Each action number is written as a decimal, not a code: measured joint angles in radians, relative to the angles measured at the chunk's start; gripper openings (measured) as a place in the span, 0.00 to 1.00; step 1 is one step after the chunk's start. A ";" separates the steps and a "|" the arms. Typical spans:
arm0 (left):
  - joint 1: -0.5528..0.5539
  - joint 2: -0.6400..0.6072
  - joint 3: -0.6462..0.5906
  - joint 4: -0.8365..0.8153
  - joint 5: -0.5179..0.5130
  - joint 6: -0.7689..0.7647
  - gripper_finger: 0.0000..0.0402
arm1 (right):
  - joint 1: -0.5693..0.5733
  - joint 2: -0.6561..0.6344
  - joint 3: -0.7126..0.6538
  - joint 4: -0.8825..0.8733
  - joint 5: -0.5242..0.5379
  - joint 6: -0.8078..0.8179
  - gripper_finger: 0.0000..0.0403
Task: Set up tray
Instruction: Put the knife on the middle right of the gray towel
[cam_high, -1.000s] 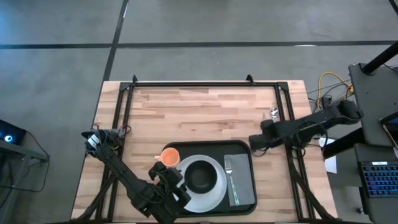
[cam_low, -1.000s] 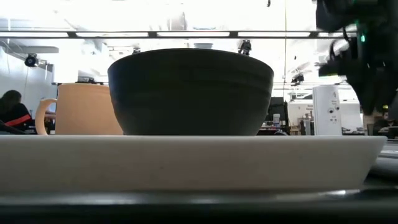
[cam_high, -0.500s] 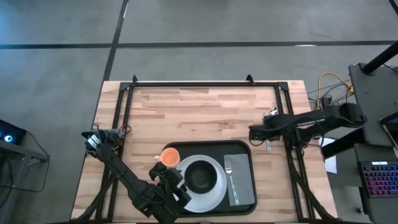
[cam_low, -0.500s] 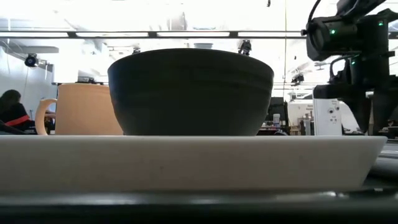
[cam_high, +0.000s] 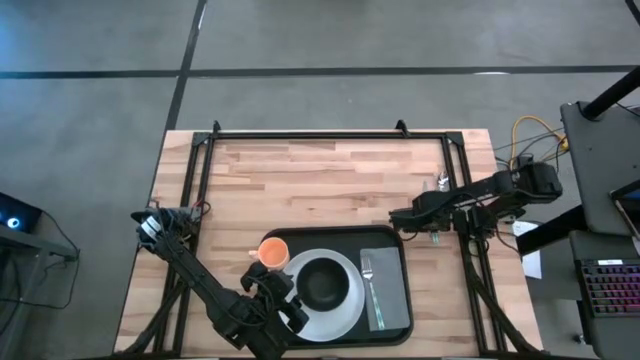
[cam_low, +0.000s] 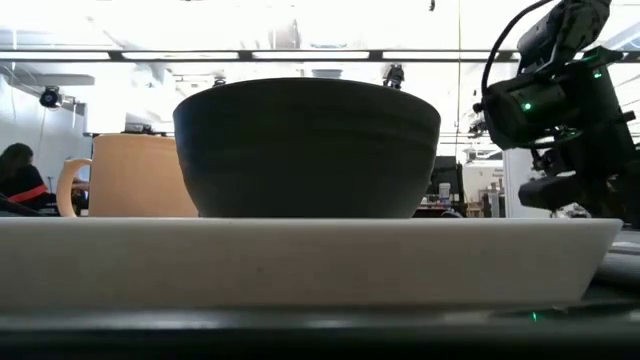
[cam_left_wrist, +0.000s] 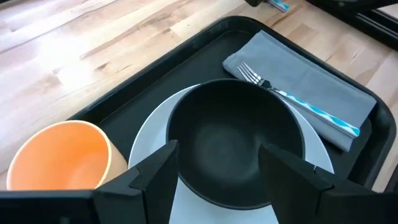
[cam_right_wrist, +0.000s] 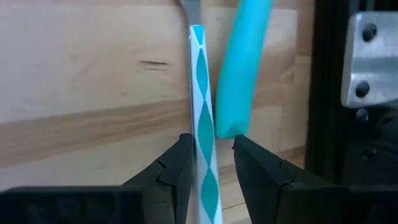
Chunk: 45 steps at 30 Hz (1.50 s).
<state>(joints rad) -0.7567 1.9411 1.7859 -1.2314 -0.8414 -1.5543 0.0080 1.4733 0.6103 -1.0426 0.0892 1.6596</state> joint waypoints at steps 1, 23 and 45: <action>0.000 0.000 0.000 0.002 0.000 0.000 0.50 | -0.001 0.005 -0.004 0.009 -0.006 -0.019 0.27; 0.005 0.000 -0.008 0.002 -0.027 0.000 0.50 | 0.001 -0.068 -0.005 0.281 -0.112 -0.260 0.12; 0.007 0.000 -0.008 0.026 -0.026 0.000 0.50 | 0.013 -0.086 0.003 0.295 0.036 -0.332 0.05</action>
<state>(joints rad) -0.7498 1.9411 1.7779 -1.2058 -0.8673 -1.5547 0.0211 1.3871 0.6131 -0.7478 0.1250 1.3278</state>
